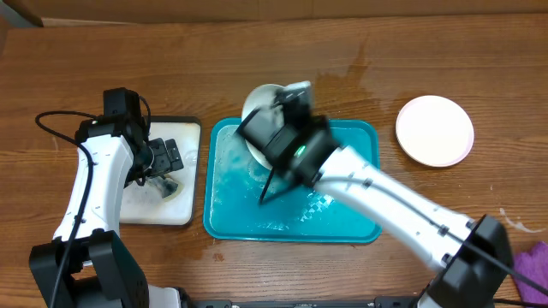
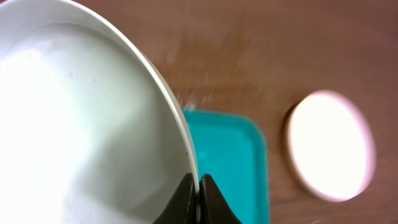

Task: Clean dirty plates on tray and stack at the side
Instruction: 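Lift the white plate off the tray with the right gripper, then carry the white plate right and lower it onto the plate stack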

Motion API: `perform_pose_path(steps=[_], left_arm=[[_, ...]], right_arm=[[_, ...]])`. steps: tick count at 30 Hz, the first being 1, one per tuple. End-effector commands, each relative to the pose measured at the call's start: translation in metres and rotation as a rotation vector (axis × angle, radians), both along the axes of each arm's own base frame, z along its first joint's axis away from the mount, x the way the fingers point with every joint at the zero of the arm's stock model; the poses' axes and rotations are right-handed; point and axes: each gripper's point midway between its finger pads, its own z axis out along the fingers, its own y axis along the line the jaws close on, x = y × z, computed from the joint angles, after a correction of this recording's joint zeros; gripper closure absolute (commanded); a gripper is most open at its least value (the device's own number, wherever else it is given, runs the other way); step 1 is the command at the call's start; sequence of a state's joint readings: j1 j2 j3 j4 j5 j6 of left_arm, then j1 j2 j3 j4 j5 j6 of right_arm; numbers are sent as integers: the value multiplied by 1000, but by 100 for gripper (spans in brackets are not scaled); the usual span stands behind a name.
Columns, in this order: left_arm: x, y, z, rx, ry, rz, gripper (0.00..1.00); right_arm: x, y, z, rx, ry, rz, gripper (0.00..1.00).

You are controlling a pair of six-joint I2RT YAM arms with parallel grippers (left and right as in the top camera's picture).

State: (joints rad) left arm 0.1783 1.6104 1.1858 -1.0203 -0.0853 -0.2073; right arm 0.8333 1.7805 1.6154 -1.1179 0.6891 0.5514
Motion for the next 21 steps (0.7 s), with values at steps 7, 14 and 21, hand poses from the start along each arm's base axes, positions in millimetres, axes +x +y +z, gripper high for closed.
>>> perform_pose_path(steps=[7,14,21], left_arm=[[1,-2,3,-5,-14,-8,0],[1,-2,3,-5,-14,-8,0],[1,-2,3,-5,-14,-8,0]], right_arm=[[21,-41,-21,459,377,16,96],[38,-186,-29,449,390,-290,96],[51,-312,-33,529,257,-599,96]])
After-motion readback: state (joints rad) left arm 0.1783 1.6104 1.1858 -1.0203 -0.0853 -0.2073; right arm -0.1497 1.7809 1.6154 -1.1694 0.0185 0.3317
